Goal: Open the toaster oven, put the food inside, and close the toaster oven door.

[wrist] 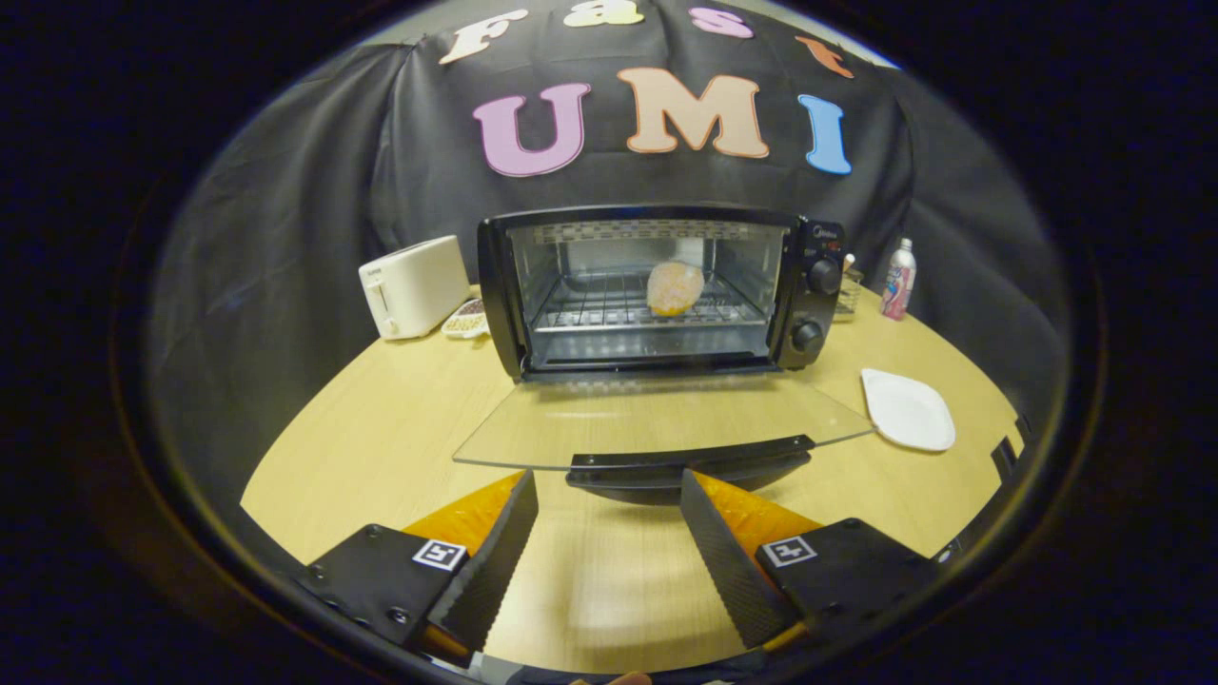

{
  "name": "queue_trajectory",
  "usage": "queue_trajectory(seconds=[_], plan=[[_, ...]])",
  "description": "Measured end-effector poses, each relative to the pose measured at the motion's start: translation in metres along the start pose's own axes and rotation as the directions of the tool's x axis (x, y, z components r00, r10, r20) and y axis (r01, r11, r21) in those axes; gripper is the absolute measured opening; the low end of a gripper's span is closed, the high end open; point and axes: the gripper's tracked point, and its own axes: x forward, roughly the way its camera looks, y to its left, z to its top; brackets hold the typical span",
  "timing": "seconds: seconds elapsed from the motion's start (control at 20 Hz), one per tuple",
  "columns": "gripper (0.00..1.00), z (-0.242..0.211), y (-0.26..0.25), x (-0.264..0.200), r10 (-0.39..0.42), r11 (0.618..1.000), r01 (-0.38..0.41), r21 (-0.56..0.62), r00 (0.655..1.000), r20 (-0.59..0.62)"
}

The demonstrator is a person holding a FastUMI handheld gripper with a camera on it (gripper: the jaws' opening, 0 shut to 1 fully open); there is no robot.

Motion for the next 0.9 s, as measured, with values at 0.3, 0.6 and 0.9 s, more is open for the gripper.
queue_trajectory(seconds=[0.3, 0.6, 0.9], plan=[[0.97, 0.039, 0.000, -0.003, -0.023, 0.999, 0.026, -0.028, 0.996, 0.086], [0.97, 0.096, -0.002, 0.002, -0.026, 0.999, 0.021, 0.025, 0.972, 0.233], [0.95, 0.135, -0.002, 0.023, -0.015, 0.997, -0.009, 0.077, 0.954, 0.300]])
